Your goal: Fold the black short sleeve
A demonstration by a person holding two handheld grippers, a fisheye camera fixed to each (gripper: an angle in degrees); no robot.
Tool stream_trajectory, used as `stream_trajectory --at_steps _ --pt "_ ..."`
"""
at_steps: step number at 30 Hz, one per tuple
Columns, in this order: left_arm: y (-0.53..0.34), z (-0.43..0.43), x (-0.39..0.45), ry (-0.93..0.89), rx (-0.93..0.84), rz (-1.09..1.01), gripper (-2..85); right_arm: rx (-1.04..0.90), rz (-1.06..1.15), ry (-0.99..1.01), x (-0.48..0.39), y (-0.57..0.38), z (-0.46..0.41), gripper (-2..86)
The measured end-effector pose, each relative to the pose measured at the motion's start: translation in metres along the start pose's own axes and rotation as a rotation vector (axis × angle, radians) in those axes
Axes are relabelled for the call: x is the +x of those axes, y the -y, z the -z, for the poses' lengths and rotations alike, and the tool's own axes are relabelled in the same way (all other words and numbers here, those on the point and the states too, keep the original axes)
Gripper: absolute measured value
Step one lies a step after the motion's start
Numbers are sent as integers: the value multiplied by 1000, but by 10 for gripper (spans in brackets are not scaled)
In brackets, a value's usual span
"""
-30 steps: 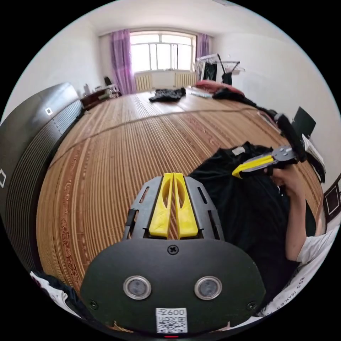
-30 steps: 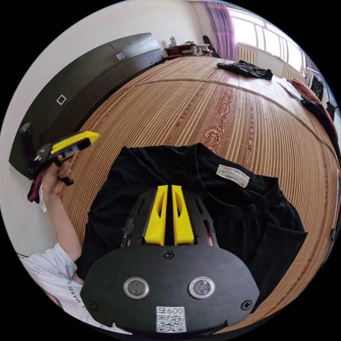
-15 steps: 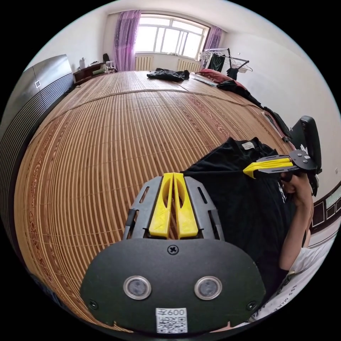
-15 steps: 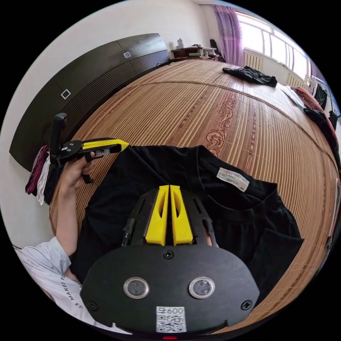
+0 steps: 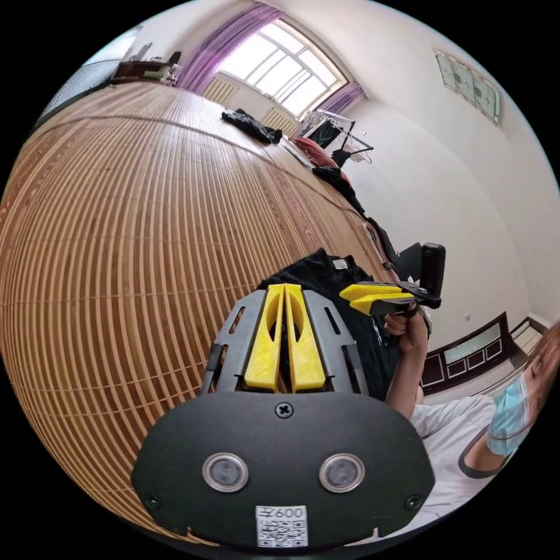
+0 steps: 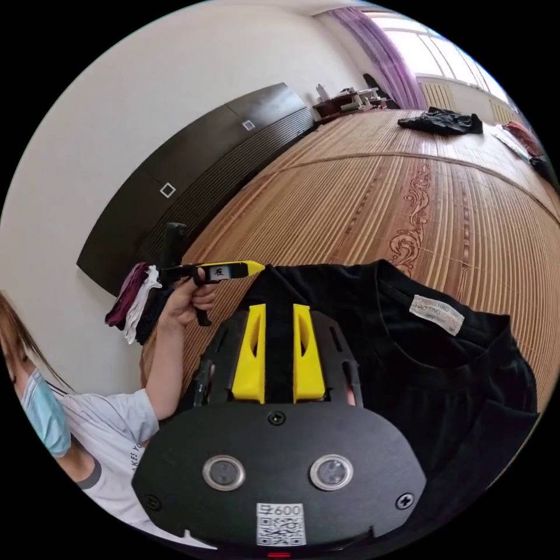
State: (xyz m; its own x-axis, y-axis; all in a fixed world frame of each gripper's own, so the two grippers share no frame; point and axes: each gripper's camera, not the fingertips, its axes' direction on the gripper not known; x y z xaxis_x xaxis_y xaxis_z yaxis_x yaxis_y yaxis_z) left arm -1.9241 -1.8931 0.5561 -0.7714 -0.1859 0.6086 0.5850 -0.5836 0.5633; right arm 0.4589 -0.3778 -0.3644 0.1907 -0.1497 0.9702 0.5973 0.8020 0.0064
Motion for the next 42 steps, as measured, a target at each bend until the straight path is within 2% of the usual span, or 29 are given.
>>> stream_trajectory --at_steps 2,5,13,19,21,23,26,28,30,32,33,35,36,42 --pt "6 -1 -3 31 -59 19 1 -89 19 -115 5 -3 -19 -1" --pt "11 10 0 43 -47 22 1 -139 28 -216 15 -10 -36 -7" --pt "26 17 45 226 -53 -68 0 -101 15 -184 69 -40 -47 -8" --pt "30 22 56 245 -53 -78 0 -106 46 -223 86 -70 -55 -7" --pt "31 23 60 250 -53 -81 1 -101 73 -88 89 -82 -49 -5" --pt "33 23 65 262 -55 -88 1 -120 203 226 83 -100 -44 2" --pt "34 25 67 258 -54 -87 0 -214 321 358 67 -123 -59 44" --pt "35 25 68 254 -54 -85 0 -329 421 315 48 -145 -82 82" --pt "35 26 70 254 -54 -85 0 -507 584 276 20 -180 -119 114" --pt "36 25 73 257 -54 -87 1 -738 707 149 -6 -228 -180 129" --pt "36 25 73 257 -54 -87 1 -751 725 105 -10 -236 -191 130" --pt "37 25 75 256 -53 -88 1 -715 723 -111 -10 -257 -212 90" --pt "37 25 75 255 -53 -88 1 -716 722 -138 -8 -263 -216 79" --pt "38 22 82 270 -57 -98 1 -793 671 -96 24 -304 -252 99"
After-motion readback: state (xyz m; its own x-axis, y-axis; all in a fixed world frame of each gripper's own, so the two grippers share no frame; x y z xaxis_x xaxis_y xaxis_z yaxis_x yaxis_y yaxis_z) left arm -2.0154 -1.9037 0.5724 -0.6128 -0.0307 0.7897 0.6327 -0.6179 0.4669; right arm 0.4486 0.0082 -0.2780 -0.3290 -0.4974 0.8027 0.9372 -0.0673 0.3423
